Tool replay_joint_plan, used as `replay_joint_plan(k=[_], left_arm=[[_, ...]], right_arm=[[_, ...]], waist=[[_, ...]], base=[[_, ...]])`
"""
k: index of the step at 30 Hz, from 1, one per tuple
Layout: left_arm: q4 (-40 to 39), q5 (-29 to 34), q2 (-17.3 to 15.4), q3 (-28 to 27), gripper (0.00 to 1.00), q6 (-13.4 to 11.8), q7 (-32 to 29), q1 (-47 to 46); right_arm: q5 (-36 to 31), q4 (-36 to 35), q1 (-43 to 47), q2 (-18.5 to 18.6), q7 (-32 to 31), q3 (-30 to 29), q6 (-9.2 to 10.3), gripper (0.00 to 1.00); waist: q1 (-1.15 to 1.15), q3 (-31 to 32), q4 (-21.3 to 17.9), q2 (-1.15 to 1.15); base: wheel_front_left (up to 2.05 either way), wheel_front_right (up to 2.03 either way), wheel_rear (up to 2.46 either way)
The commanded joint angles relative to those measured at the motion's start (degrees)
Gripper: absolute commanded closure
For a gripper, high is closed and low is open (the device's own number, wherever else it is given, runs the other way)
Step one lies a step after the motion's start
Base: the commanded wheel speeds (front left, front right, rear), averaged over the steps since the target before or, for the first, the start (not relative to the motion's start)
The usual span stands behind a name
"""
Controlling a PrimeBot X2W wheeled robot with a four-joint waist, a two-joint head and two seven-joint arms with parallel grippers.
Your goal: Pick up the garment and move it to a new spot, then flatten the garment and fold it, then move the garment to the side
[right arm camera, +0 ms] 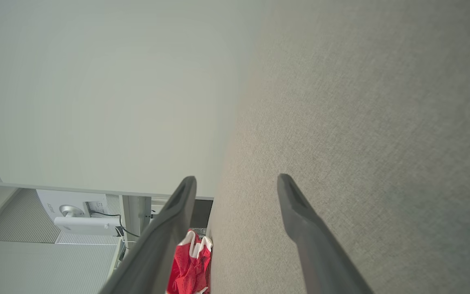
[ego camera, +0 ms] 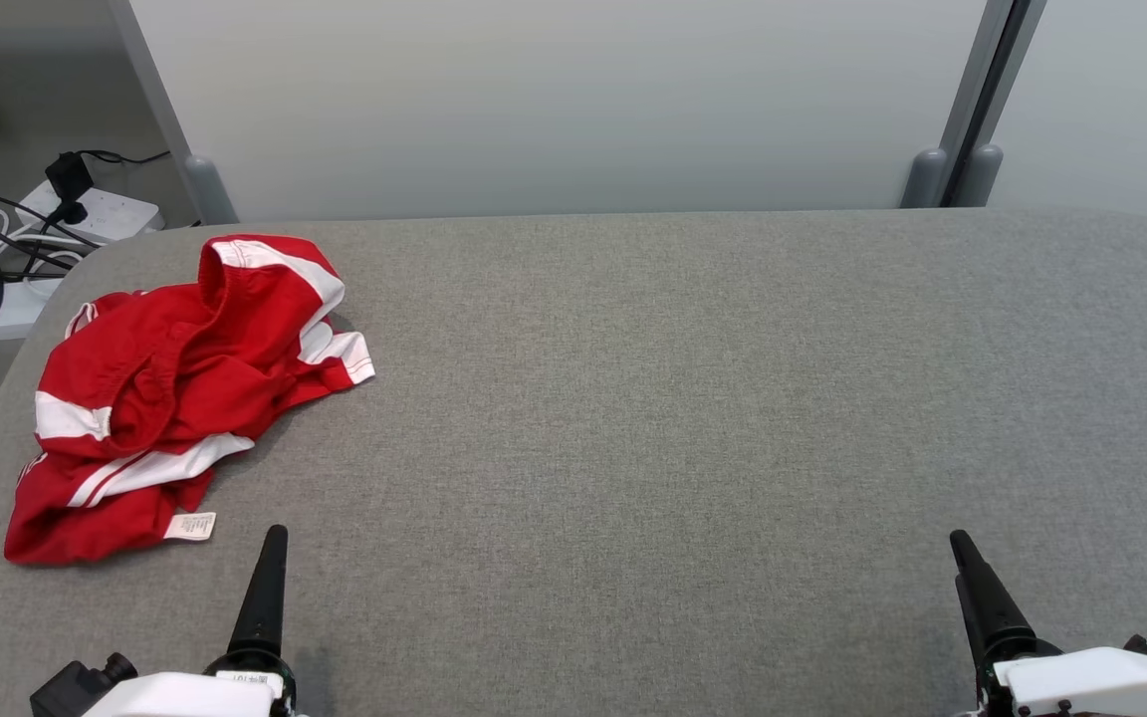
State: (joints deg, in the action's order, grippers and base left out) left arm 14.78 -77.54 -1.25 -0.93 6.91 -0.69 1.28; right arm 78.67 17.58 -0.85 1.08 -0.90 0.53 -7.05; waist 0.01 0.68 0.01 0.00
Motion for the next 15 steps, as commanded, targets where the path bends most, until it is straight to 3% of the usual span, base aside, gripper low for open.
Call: replay_joint_plan(k=[1, 15], left_arm=[[-2.20, 2.01, -0.80, -0.25, 0.00, -0.21, 0.61, -2.40], [-4.28, 16.35, -0.92, 1.72, 0.00, -2.84, 2.80, -2.45]], right_arm=[[-1.90, -1.76, -2.70, 0.82, 0.81, 0.68, -0.23, 0.00], [-15.23, -3.23, -3.46, 0.94, 3.00, 4.43, -0.26, 0.00]], waist=[[-0.01, 0.05, 0.01, 0.00], [-0.01, 0.53, 0.07, 0.00]], base=[[0.00, 0.00, 0.00], [0.00, 0.00, 0.00]])
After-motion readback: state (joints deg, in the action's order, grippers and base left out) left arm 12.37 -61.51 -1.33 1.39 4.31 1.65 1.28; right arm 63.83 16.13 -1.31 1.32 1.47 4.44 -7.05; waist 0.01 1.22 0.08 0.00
